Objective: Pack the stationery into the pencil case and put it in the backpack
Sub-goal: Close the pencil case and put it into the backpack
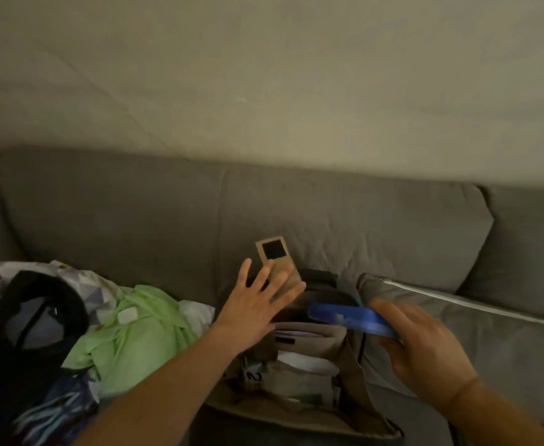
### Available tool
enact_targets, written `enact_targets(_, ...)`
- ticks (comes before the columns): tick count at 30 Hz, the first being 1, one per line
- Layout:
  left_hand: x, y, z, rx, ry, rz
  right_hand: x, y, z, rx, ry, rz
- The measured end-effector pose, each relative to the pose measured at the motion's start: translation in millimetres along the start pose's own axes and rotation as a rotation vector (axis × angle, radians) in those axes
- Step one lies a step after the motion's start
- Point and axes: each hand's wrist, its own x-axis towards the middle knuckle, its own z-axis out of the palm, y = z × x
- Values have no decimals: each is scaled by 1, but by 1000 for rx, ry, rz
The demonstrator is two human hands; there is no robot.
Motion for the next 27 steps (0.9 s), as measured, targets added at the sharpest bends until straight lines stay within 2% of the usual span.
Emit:
enact_targets(5, 5, 7, 4, -45, 21, -84, 26, -10, 28, -85, -6, -95)
enact_targets(11, 11, 1, 8, -96, 30, -118, 53, -12, 100, -255, -155, -97)
enact_targets(14, 11, -3, 11, -96, 40, -99, 46, 0, 136, -233, -311, -90)
enact_targets(16, 10, -7, 14, -84, 59, -83, 39, 13, 156, -178, -433, -29)
enact_targets(19, 11, -10, 17, -80, 66, -64, 28, 22, 177, -223, -667, 65)
enact_targets(22, 12, -12, 20, -76, 70, -56, 29, 15, 179, -309, -745, 62)
enact_targets(23, 12, -13, 21, -76, 73, -56, 32, 11, 172, -291, -742, 46)
enact_targets(24, 12, -14, 22, -80, 75, -52, 34, 7, 162, -225, -640, 4)
enact_targets(26, 8, -17, 24, -88, 87, -34, 37, -7, 130, 0, -199, -58)
enact_targets(27, 5, -19, 25, -83, 100, -15, 44, -19, 112, 171, 18, 12)
